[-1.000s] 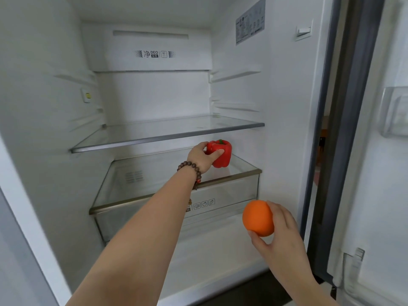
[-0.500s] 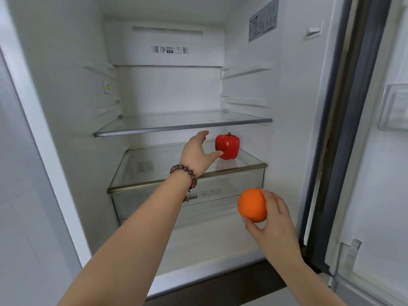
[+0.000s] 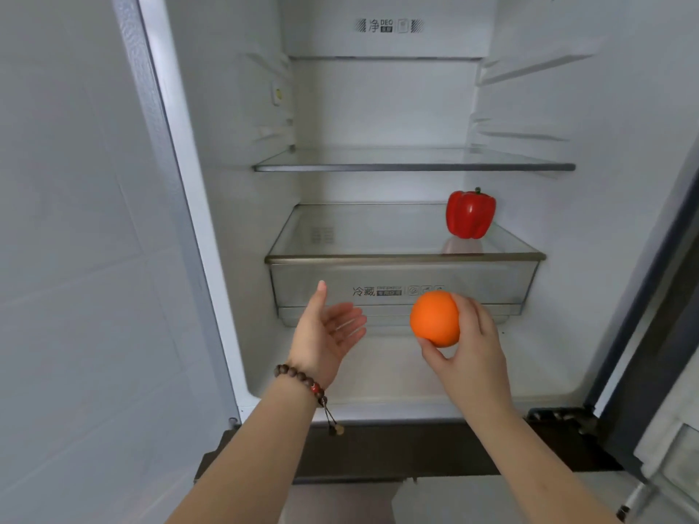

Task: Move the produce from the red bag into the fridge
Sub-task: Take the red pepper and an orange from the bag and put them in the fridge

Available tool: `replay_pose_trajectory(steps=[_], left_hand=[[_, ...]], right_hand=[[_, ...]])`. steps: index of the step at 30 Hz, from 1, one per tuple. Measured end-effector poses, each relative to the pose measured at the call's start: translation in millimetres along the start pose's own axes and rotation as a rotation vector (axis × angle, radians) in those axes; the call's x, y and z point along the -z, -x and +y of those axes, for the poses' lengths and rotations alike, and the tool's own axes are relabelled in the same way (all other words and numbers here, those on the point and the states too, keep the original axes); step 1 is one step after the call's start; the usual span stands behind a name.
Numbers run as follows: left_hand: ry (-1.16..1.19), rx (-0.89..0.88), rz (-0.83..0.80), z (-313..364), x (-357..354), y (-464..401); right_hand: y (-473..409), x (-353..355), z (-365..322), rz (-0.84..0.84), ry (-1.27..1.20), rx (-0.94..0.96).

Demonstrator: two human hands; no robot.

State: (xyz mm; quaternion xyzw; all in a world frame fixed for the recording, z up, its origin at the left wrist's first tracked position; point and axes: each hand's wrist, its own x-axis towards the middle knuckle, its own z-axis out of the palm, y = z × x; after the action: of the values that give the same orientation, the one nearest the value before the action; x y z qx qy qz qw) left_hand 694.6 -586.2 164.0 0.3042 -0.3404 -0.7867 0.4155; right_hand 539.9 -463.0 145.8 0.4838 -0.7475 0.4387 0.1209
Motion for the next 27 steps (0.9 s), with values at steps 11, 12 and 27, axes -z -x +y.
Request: replay_pose_trajectory(steps=[11, 12, 27], left_hand=[[0.378, 0.203, 0.108, -8, -2, -30], [0.384, 0.205, 0.092, -7, -1, -31], [0.393, 0.235, 0.065, -23, 9, 23]], right_hand=[[3, -6, 4, 0.001, 0.028, -0.016], [3, -5, 4, 0.001, 0.029, -0.017], [-15, 40, -51, -0.011, -0.222, 0.172]])
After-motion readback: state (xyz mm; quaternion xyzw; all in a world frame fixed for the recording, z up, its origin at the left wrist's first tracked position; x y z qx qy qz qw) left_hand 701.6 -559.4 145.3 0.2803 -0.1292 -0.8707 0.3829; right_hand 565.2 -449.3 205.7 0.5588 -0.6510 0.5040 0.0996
